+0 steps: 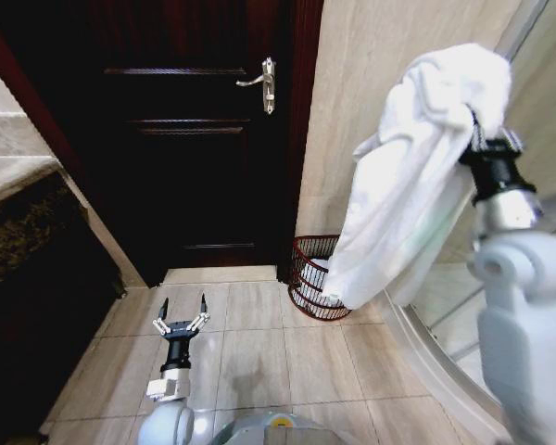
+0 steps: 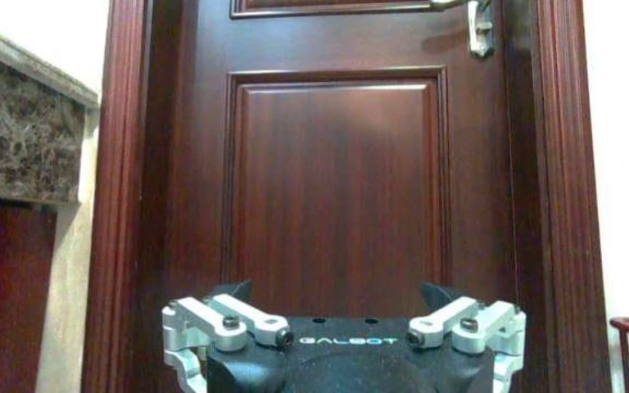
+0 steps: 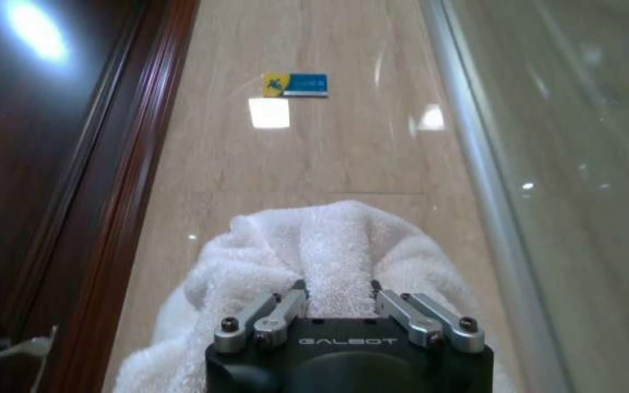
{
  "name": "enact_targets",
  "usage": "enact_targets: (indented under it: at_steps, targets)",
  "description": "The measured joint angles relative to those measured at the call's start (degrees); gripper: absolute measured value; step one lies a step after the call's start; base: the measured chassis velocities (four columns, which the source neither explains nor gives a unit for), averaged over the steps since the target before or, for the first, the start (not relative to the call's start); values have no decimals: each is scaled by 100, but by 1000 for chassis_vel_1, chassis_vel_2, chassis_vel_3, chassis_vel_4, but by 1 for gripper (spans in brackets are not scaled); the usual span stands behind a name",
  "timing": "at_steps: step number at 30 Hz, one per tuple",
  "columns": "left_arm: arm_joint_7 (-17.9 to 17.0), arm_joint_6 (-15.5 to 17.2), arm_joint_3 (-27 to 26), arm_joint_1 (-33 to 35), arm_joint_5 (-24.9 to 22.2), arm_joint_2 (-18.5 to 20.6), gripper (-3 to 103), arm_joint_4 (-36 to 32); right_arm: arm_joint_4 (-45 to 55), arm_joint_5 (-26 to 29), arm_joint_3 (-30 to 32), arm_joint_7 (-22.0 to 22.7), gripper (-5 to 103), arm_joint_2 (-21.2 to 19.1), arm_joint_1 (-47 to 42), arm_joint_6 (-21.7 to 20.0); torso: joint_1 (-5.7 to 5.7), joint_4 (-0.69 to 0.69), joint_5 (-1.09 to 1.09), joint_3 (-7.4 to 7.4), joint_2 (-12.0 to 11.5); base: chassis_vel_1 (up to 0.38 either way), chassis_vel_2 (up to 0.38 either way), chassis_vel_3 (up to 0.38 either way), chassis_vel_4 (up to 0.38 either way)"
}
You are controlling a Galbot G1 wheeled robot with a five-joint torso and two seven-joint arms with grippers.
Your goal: Discard the used towel into the hamper.
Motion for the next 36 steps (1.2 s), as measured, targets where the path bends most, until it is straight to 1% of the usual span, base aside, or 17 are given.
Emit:
enact_targets:
  at_steps: [2,4,7,8,11,14,16,17,19,20,22,23,26,31,32,35,36]
  targets:
    - [-7,-15,-30,11,-5,-2,100,1,-171,51,-212,41,19,30,361,-55,0,0,1,0,0,0,0,0,0]
    - [-9,-16,-42,8,-12,-2,100,0,-232,83,-296,65,19,17,522,-83,0,0,0,-1,0,0,0,0,0]
    - [-16,-8,-73,-3,-91,-1,100,-77,-497,226,-525,111,19,-127,1141,-154,0,-3,-1,-2,0,0,0,0,0]
    - [-16,-8,-73,-3,-91,-1,100,-77,-497,226,-525,111,19,-127,1141,-154,0,-3,-1,-2,0,0,0,0,0]
    - [-19,27,-102,-9,-166,-1,100,-169,-813,328,-710,123,19,-224,1638,-166,0,-4,-2,-2,0,0,0,0,0]
    - [-19,42,-118,-22,-207,-1,100,-206,-1063,414,-892,145,19,-196,1936,-181,0,-4,0,-2,0,0,0,0,0]
    - [-20,51,-125,-29,-223,0,100,-215,-1273,496,-1067,176,19,-50,2064,-175,-1,-3,-4,-2,0,0,0,0,0]
    - [-20,51,-125,-29,-223,0,100,-215,-1273,496,-1067,176,19,-50,2064,-175,-1,-3,-4,-2,0,0,0,0,0]
    - [-20,53,-127,-27,-222,1,100,-219,-1566,491,-1261,166,19,227,2077,-47,0,-2,3,-1,0,0,0,0,0]
    - [-20,53,-127,-27,-222,1,100,-219,-1566,491,-1261,166,19,227,2077,-47,0,-2,3,-1,0,0,0,0,0]
    - [-19,56,-131,-27,-221,2,100,-236,-1822,504,-1484,168,19,559,2030,135,0,-1,-3,-1,0,0,0,0,0]
    - [-19,56,-131,-27,-221,2,100,-236,-1822,504,-1484,168,19,559,2030,135,0,-1,-3,-1,0,0,0,0,0]
    - [-16,58,-134,-49,-256,3,100,-237,-2181,255,-1623,108,19,844,1925,343,0,0,-3,-1,0,0,0,0,0]
    - [20,72,-105,-76,-300,5,100,-249,-2249,40,-1614,57,19,933,1659,364,0,-2,-1,-1,0,0,0,0,0]
    - [39,83,-90,-106,-307,8,100,-257,-2224,-8,-1599,42,19,943,1560,367,0,-4,-1,-2,0,0,0,0,0]
    - [60,108,-65,-183,-316,9,100,-267,-2200,-128,-1571,-4,19,965,1343,432,-1,-3,0,-2,0,0,0,0,0]
    - [68,117,-46,-231,-324,32,100,-261,-2232,-246,-1545,-49,19,985,1179,534,-1,-3,-1,-2,0,0,0,0,0]
